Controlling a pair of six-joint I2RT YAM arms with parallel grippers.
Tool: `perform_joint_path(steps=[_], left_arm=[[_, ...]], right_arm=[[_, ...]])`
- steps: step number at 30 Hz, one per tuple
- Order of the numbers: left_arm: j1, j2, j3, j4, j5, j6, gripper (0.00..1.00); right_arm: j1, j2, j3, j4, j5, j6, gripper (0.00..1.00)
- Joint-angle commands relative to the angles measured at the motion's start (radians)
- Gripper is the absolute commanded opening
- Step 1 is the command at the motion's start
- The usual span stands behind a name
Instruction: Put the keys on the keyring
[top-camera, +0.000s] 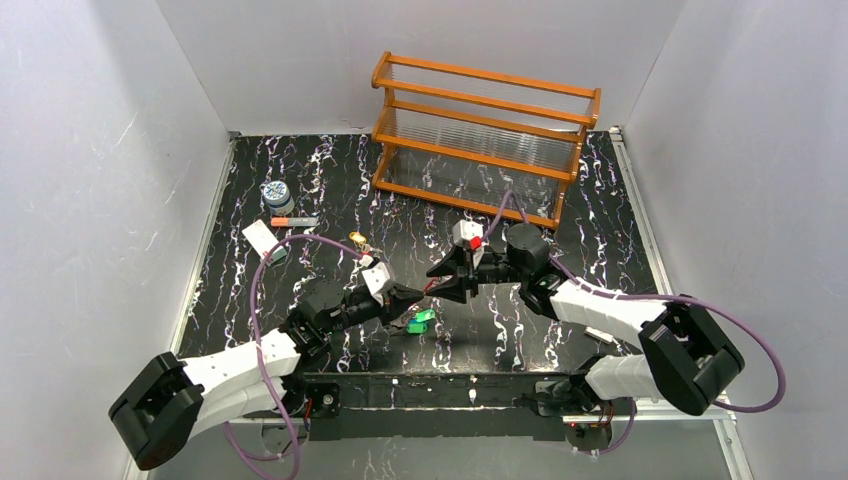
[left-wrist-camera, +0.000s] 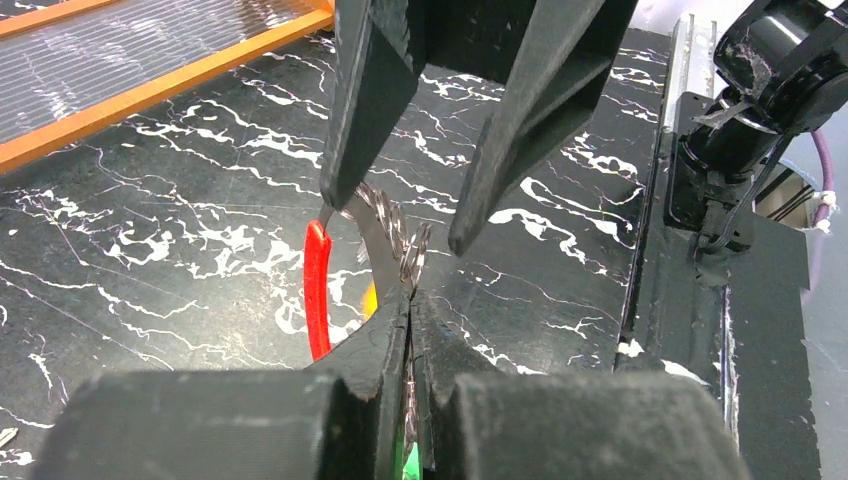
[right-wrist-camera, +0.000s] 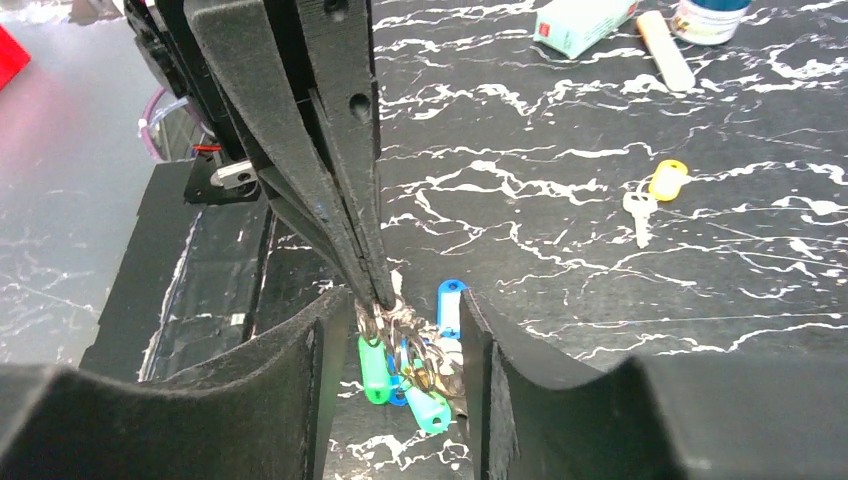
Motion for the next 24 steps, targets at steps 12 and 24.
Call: perform_joint_path(steps=[12, 24], left_arm=[[-0.006, -0.039, -0.019, 0.029, -0.012, -0.005, 0.00], [-0.006, -0.038, -0.022, -0.046, -0.060, -0.057, 0.21]], right_arm=[[-0.059, -0.084, -0.022, -0.024, -0.096, -0.067, 0.31], [-0.059, -0.099, -0.086, -0.138, 0.211, 0.177, 0.56]])
